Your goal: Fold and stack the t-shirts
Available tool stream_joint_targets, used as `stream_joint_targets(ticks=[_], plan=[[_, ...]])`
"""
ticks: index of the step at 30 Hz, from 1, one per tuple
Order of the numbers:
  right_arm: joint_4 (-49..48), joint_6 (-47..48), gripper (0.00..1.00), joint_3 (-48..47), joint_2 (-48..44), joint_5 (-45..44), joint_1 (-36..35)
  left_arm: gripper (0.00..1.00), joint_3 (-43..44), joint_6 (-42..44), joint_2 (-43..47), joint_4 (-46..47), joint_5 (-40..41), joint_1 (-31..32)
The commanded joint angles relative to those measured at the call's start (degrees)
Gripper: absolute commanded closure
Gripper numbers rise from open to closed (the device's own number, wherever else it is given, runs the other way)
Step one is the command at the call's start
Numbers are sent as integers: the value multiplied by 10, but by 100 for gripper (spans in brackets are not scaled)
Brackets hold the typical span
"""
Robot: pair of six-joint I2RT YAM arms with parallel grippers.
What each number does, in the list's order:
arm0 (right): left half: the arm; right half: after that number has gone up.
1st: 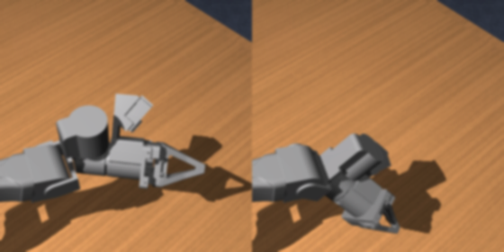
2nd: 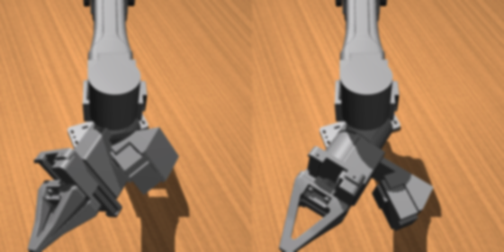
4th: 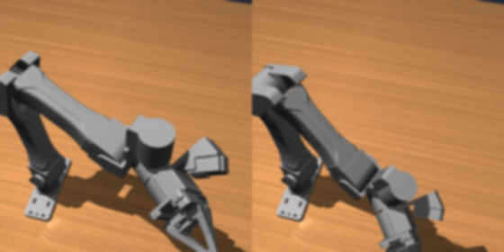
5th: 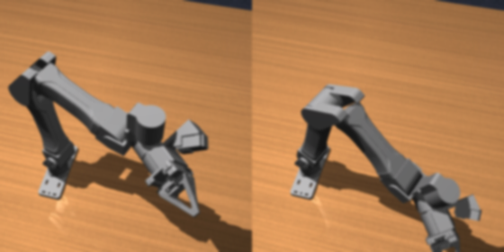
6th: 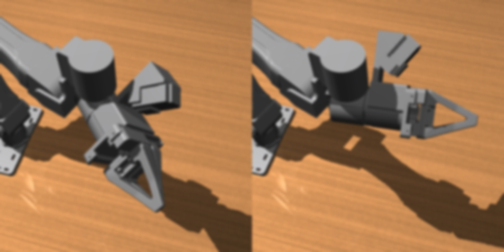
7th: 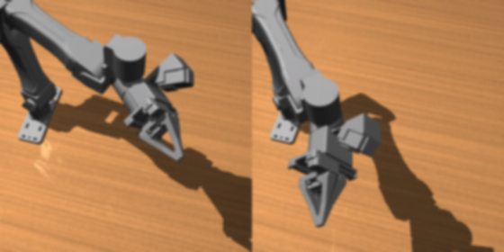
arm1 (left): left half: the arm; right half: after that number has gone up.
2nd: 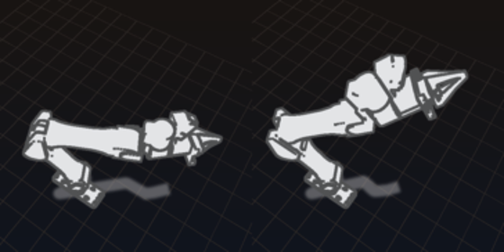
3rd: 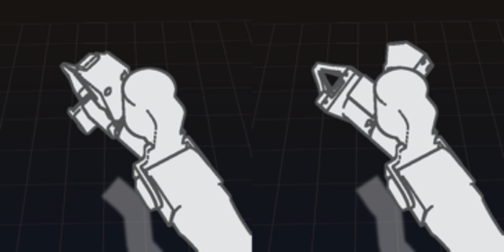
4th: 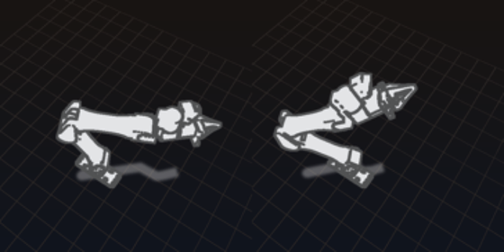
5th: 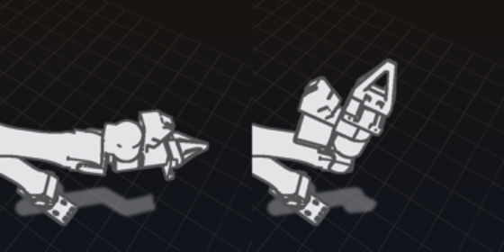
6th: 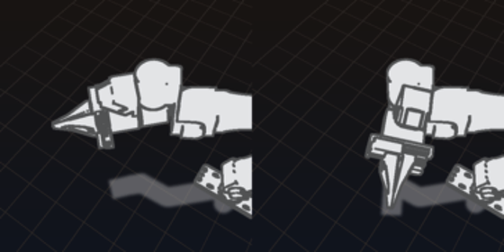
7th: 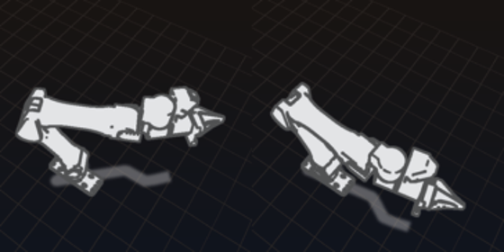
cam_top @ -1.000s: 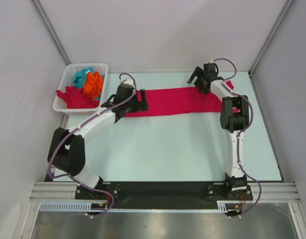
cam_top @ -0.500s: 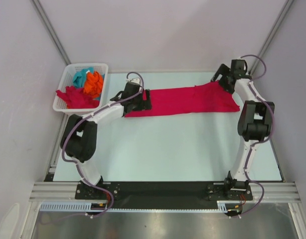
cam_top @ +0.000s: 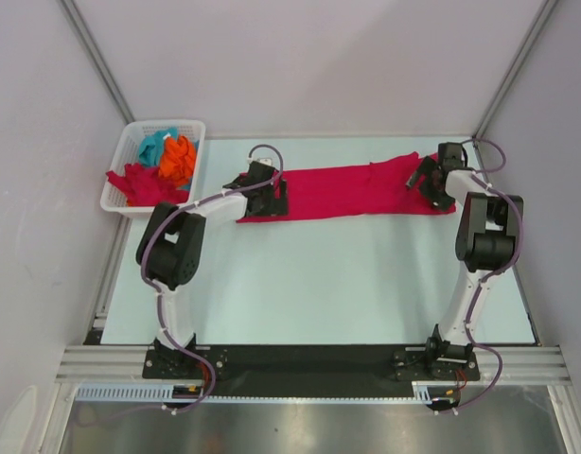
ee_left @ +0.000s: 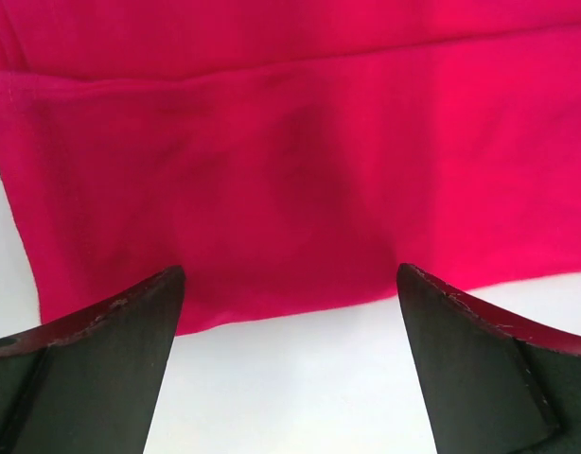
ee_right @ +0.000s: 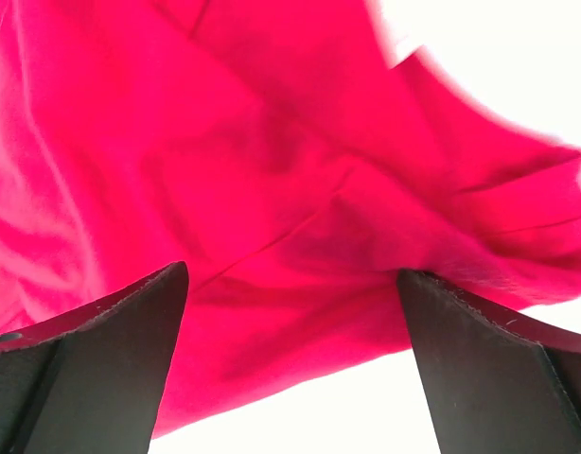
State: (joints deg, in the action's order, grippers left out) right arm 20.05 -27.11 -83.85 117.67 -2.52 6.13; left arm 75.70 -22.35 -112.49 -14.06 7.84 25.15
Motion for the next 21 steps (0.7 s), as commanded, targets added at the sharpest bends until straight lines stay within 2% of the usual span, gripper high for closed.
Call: stream_joint_targets(ticks=[1,6,15,20,21], plan=[[-11,8,0,2,8,-41,33,0,10,6,-11,-11,51,-11],[-10,12,0,10,11,-33,72,0,-7,-6,-13,-10,59,-21],[8,27,0,-13,-2,-36,72,0,-25,5,-3,-26,86,-24],[58,56,0,-67,-65,-62,30,0,-9,86,80,-30,38,-19],[70,56,0,-82,-82,-62,24,0,0,106,94,-29,-2,-19]])
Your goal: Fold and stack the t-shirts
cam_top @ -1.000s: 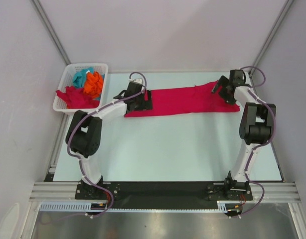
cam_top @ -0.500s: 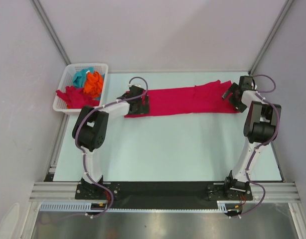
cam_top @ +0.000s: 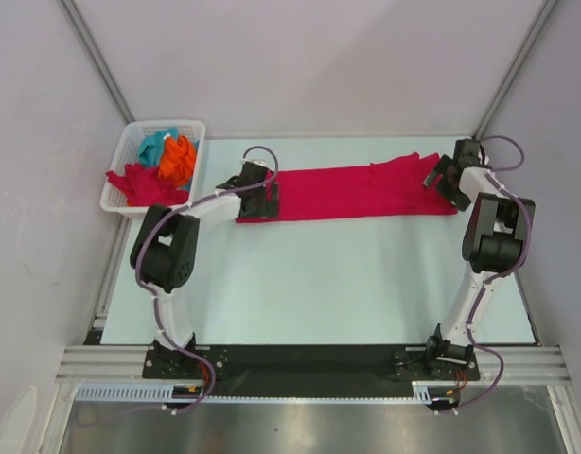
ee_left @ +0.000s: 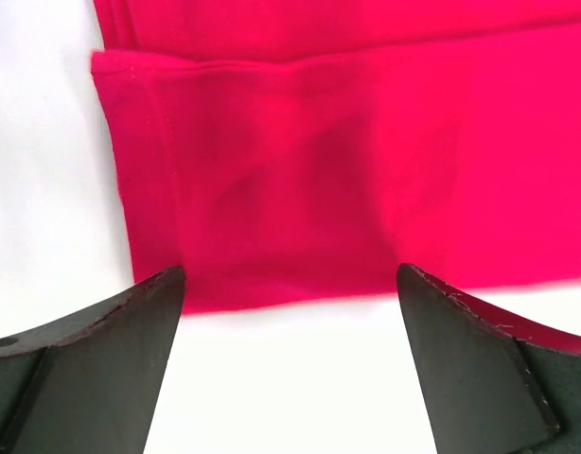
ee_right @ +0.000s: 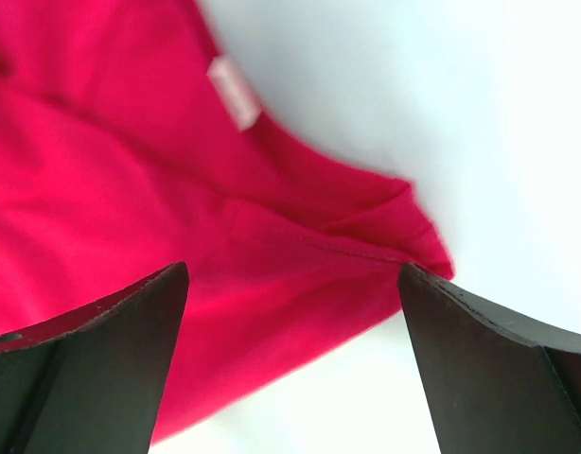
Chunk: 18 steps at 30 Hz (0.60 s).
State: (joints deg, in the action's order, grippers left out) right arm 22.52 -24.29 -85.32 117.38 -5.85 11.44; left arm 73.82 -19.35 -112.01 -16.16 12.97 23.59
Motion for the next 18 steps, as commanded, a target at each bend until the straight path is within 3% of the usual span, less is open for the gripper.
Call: stream_joint_targets(ticks=[1,5,7,9,14,18], plan=[[59,27,0,-104,-87,-27,-46,0,30,125,99,-7,-76,-3],[75,5,0,-130,-121,-36,-89,0,110,244,115,2,-180,-5],[63,-44,0,-119,-133,-33,-103,0,125,333,107,10,-272,-5],[41,-106,0,-90,-135,-38,-113,0,137,397,92,13,-285,-5],[-35,-238,0,-6,-136,-43,-153,0,204,463,-7,-20,-304,-21],[-49,-271,0,3,-117,-55,-173,0,251,465,-60,-53,-339,-42]])
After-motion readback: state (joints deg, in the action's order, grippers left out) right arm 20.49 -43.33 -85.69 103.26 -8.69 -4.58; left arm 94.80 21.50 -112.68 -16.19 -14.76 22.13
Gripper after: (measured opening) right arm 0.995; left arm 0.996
